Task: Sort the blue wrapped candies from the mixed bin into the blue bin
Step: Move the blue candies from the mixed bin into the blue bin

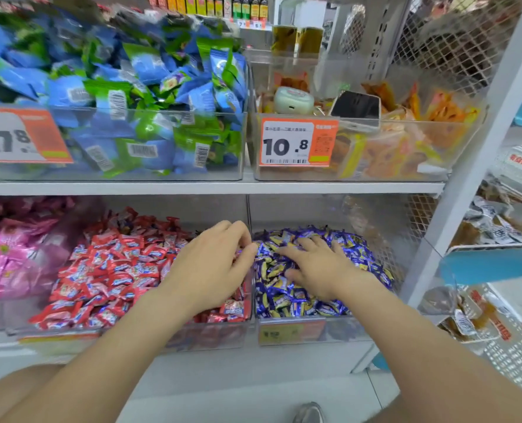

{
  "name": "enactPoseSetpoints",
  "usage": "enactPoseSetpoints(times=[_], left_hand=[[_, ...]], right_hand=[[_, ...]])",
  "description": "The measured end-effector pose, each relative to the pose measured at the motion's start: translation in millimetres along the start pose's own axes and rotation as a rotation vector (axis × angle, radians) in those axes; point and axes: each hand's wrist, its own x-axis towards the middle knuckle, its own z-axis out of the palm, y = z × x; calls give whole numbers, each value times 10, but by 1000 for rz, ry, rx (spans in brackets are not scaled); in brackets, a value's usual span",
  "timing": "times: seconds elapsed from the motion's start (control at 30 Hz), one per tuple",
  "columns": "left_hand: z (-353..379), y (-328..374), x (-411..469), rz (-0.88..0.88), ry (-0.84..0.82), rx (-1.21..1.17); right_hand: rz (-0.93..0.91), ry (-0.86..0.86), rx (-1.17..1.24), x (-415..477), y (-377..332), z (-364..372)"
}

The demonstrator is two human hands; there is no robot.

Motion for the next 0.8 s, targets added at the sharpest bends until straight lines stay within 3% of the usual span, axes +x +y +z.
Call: enactPoseSetpoints(times=[0.1, 0.23, 0.3, 0.47, 0.57, 0.67, 0.8], left_hand=[[-139, -114, -112, -21, 28, 12], [-379, -378, -278, -177, -7, 111], [-502, -529, -438, -334, -50, 198], [-837, -892, -823, -800, -229, 434], [-935, -1026, -908, -849, -370, 359], [-921, -1130, -867, -817, -591, 207], [-920, -1338, -745, -796, -629, 90]], right_hand=[[22, 202, 13, -140, -307, -171], [-127, 502, 422, -395, -849, -387], [-270, 482, 496, -507, -1168, -433], [-472, 333, 301, -306, -1688, -317], [-524, 222, 110, -84, -1907, -228], [-589, 146, 124, 125, -2165, -165], [-579, 59, 52, 423, -2533, -68]])
